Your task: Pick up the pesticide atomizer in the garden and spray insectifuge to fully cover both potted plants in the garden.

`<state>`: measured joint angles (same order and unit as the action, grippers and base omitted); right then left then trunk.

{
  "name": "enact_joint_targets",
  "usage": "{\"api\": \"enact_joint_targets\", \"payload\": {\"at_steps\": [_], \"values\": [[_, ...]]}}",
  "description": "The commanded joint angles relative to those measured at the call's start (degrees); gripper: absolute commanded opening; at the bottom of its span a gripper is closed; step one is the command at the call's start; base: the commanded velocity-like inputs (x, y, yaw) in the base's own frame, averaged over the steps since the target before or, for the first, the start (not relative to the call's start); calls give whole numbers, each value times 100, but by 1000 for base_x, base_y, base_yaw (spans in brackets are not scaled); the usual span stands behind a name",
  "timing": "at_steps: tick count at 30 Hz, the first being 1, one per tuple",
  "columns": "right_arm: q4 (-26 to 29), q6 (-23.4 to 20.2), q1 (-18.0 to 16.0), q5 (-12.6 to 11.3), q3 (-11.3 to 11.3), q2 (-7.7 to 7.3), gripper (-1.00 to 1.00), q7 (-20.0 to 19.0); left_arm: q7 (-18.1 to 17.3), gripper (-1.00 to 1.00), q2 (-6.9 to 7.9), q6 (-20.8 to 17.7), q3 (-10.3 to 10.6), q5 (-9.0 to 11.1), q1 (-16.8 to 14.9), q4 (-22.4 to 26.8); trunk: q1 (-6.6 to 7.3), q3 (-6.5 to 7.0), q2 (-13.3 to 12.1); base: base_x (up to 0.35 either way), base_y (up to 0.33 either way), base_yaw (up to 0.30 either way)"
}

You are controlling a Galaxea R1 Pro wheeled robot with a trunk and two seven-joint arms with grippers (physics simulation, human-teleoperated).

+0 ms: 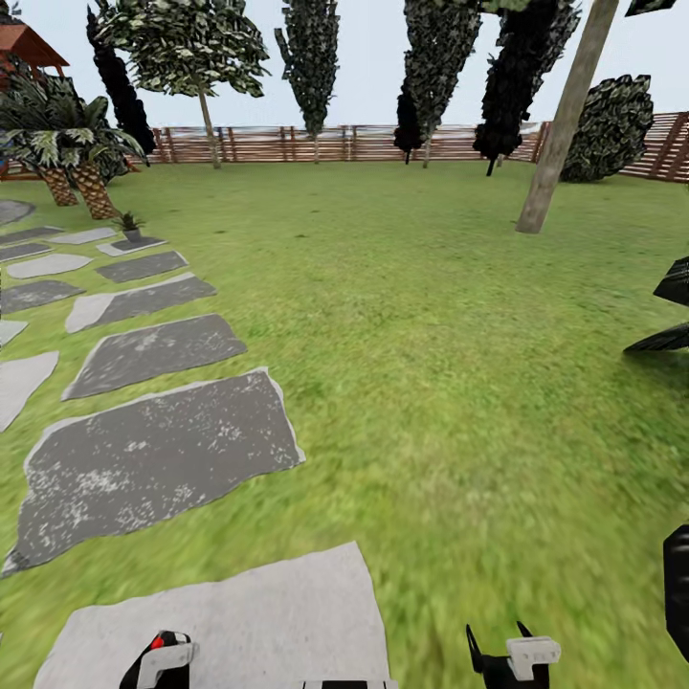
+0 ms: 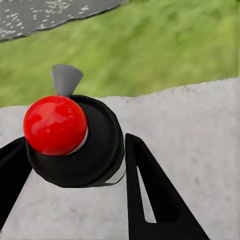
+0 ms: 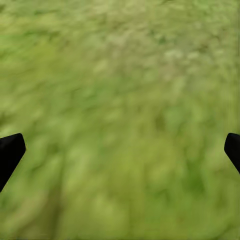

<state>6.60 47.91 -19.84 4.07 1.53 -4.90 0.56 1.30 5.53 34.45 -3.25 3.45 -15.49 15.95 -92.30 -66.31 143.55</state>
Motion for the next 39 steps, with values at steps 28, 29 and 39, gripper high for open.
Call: {"api": "enact_joint_targets", "payload": {"at_steps": [28, 29, 39], "values": [[-73, 6, -3, 24, 40, 29, 100, 15, -7, -100, -23, 18, -1, 24, 2, -9, 151, 756, -191, 0, 0, 20], [-72, 7, -3, 24, 40, 31, 100, 15, -7, -100, -24, 18, -1, 24, 2, -9, 173, 774, -231, 0, 0, 233], [-72, 16, -3, 24, 32, 33, 100, 15, -7, -100, -34, 18, 0, 24, 3, -9, 392, 941, -632, 0, 0, 273]]}}
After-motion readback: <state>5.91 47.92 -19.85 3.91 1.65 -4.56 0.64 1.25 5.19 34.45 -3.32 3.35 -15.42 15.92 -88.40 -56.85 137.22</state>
